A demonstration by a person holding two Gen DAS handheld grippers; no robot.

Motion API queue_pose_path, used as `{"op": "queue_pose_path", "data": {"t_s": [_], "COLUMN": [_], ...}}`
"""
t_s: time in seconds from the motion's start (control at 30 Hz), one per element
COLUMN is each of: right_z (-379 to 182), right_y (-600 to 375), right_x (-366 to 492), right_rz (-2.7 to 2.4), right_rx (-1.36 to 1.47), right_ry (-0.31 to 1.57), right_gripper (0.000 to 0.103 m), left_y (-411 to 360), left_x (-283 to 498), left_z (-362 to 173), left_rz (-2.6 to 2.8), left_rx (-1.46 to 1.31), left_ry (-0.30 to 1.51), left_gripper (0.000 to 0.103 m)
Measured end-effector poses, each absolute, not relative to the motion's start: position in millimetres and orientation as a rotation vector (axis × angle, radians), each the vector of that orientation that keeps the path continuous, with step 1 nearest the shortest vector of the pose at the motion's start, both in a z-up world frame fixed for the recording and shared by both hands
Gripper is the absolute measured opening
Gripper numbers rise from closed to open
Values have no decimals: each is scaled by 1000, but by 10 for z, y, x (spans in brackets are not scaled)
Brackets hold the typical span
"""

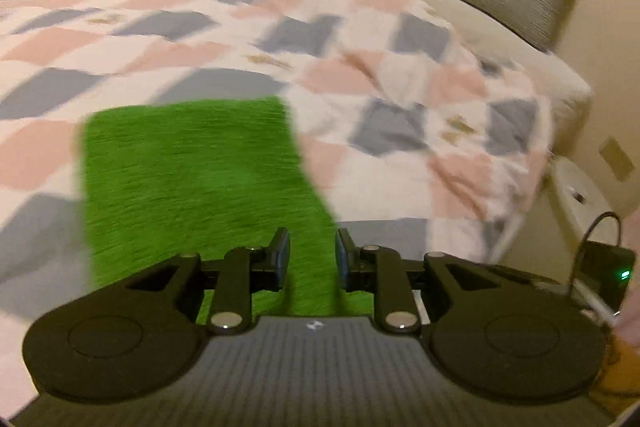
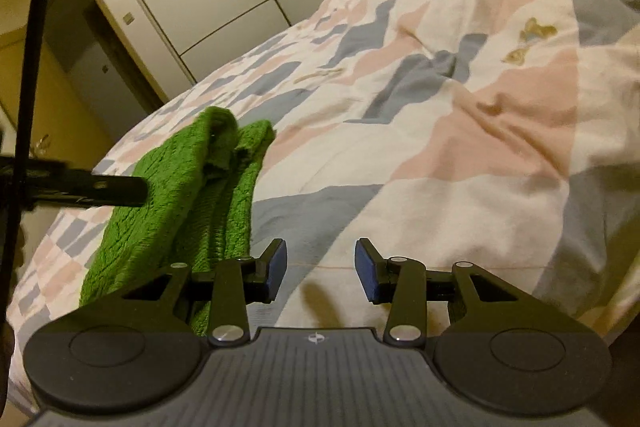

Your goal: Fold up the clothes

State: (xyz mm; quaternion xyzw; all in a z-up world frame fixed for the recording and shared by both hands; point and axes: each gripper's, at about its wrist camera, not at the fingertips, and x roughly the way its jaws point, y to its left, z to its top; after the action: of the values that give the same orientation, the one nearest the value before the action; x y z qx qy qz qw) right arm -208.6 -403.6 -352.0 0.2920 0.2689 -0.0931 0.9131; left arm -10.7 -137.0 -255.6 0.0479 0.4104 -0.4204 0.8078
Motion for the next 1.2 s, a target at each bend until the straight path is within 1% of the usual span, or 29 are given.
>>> {"op": "queue_pose_path", "data": {"t_s": [0.2,0.27,0.3,0.33,0.47,0.6,0.67,0.7,0.73,0.77,0.83,0.97,1.07,1.13,1.2], "right_z": [-3523,-3533,-3545,-3557,-3708,-3869,-3908,-3894,-3861,-3828,-3695,-3259,-3094,-3166,-3372], "right_y": [-3967,-3925,-3905,-3886,-3845,-3807,-3809,-3805,-3796,-3788,-3775,-3787,-3814,-3797,-3741], "right_x": [-1998,-1929,-1887,-1846,-1639,-1429,-1304,-1242,-1181,-1121,-1058,-1143,-1214,-1246,-1295], "right_rz": [-52,17,48,80,119,149,154,152,150,147,129,46,8,-39,-93], "right_rx": [765,840,881,922,1053,1180,1209,1191,1158,1124,1019,766,695,676,685], "right_ry": [511,491,480,469,488,513,515,519,523,528,523,407,374,425,505], "right_gripper": [44,44,44,44,44,44,44,41,21,14,8,7,7,7,7], "left_y": [-751,-651,-605,-569,-527,-543,-585,-623,-671,-719,-815,-1006,-1143,-1156,-1121], "left_x": [-39,-17,-1,18,101,234,304,313,312,312,310,307,265,237,228], "left_z": [-2795,-2874,-2894,-2909,-2917,-2960,-2986,-2981,-2967,-2953,-2926,-2871,-2915,-2981,-3025], "left_rz": [-712,-678,-672,-668,-663,-667,-674,-682,-693,-704,-726,-769,-764,-761,-750], "left_rx": [49,29,10,-8,-39,-55,-66,-63,-54,-45,-27,10,83,108,114], "left_ry": [930,940,942,942,928,920,924,919,910,901,883,845,828,834,842], "left_gripper": [19,21,24,27,29,35,35,35,35,35,36,36,37,37,38]}}
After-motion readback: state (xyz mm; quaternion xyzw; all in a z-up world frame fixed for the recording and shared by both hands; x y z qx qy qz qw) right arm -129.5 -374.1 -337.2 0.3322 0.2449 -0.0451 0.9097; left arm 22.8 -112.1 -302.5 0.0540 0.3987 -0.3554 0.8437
